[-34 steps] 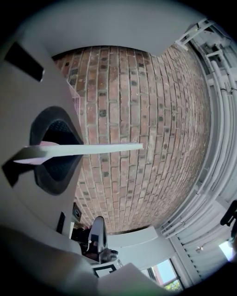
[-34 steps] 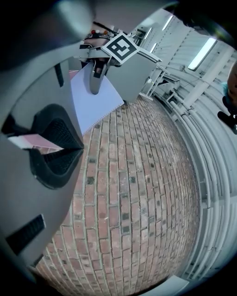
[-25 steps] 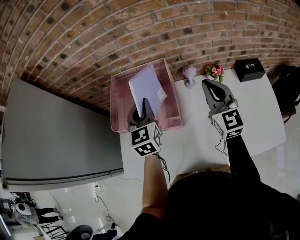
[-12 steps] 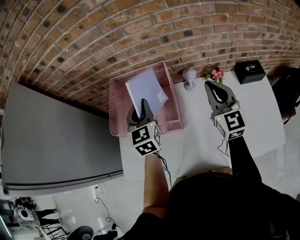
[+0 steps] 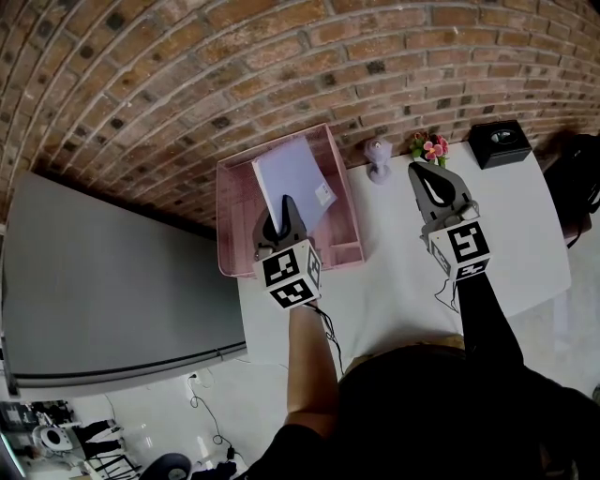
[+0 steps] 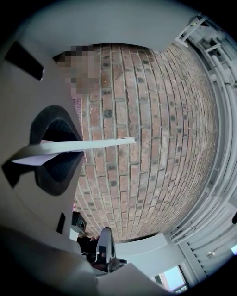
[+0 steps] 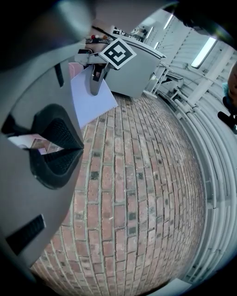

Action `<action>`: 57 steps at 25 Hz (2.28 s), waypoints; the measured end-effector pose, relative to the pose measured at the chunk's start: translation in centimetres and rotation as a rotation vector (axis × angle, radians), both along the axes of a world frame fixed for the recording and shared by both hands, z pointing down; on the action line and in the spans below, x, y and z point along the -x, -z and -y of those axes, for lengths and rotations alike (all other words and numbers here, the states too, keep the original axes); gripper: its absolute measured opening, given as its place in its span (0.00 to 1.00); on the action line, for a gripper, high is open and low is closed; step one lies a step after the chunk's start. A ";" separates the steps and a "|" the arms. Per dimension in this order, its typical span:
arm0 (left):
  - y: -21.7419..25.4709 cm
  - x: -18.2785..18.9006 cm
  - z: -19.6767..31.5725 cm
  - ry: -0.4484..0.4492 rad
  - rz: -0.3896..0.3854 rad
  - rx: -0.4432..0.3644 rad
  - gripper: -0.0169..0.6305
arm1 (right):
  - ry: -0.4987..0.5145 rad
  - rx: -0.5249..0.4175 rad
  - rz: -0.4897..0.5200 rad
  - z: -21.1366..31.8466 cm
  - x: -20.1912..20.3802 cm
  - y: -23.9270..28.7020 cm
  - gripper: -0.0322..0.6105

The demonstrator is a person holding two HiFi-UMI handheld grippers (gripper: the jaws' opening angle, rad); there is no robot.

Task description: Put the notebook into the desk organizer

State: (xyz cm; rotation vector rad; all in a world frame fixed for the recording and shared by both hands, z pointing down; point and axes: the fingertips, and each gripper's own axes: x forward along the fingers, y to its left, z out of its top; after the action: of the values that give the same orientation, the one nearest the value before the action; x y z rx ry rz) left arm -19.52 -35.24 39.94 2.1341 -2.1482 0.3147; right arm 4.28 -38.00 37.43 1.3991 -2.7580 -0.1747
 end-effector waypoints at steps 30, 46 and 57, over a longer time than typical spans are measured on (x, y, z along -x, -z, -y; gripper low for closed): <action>-1.1 -1.3 2.6 -0.064 0.040 0.073 0.09 | -0.014 0.027 -0.031 1.7 -0.4 -1.8 0.08; -4.2 -2.2 2.9 -0.072 0.085 0.188 0.10 | -0.022 0.042 -0.034 1.9 -0.3 -2.6 0.08; -4.6 -2.2 2.7 -0.071 0.073 0.199 0.11 | -0.020 0.037 -0.034 1.7 -0.3 -2.4 0.08</action>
State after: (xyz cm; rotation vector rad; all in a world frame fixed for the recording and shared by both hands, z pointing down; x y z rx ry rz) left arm -17.33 -37.96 44.55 2.1197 -1.9855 0.5951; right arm 4.53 -39.66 39.81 1.4015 -2.7046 -0.1445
